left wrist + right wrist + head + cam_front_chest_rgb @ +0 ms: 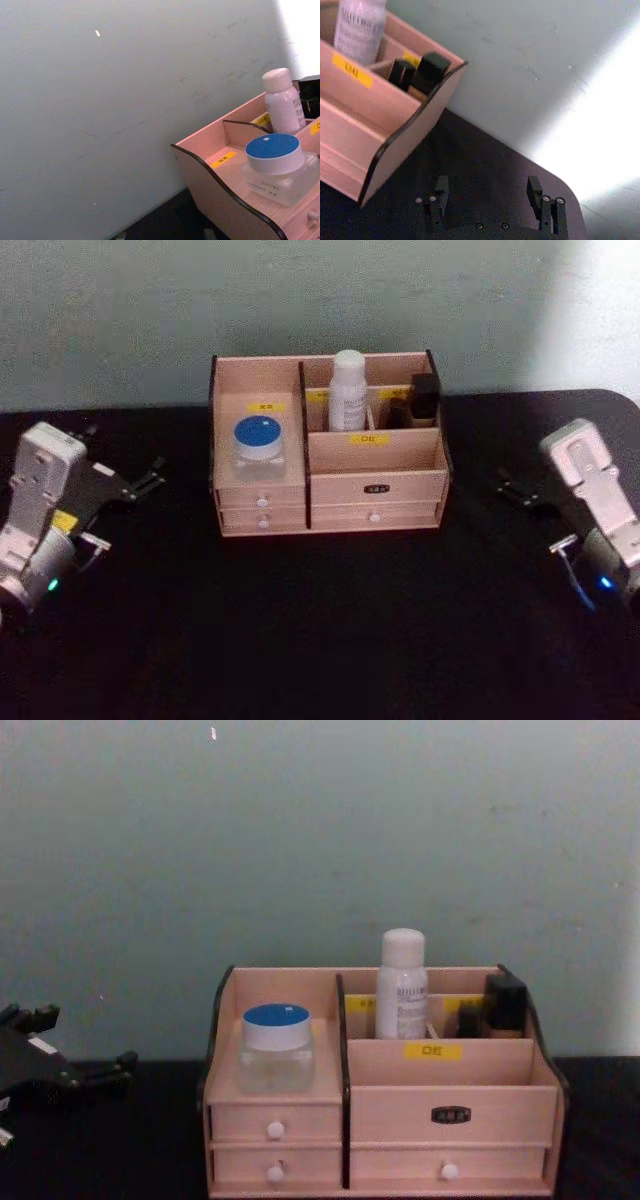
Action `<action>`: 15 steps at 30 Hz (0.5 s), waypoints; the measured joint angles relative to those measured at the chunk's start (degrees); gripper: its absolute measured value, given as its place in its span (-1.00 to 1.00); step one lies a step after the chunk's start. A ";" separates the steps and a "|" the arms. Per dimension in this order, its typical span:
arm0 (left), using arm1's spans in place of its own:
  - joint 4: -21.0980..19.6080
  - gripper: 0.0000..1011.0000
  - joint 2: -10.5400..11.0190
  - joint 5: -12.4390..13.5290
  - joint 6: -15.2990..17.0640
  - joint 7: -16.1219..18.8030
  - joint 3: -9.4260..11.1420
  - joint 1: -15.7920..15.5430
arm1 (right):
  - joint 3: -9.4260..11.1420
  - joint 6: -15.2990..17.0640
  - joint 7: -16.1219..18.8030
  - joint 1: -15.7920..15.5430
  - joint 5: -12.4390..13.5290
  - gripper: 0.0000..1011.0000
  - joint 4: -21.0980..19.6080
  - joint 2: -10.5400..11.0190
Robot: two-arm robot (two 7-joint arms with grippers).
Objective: Pick up the facial cleanser and watermelon frost from the table and place them into the tiered storage box.
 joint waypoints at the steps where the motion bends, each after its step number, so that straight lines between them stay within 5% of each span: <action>1: 0.00 0.98 0.00 0.00 0.00 0.00 0.00 0.00 | -0.59 0.08 -0.49 0.49 -1.33 0.98 1.10 -0.49; 8: 0.00 0.98 0.00 0.00 0.00 0.00 0.00 0.00 | -2.10 0.19 -0.27 2.90 -4.26 0.98 6.43 -2.66; 15: 0.00 0.98 0.00 0.00 0.00 0.00 0.00 0.00 | -2.06 0.15 -0.29 2.75 -4.25 0.98 6.00 -2.50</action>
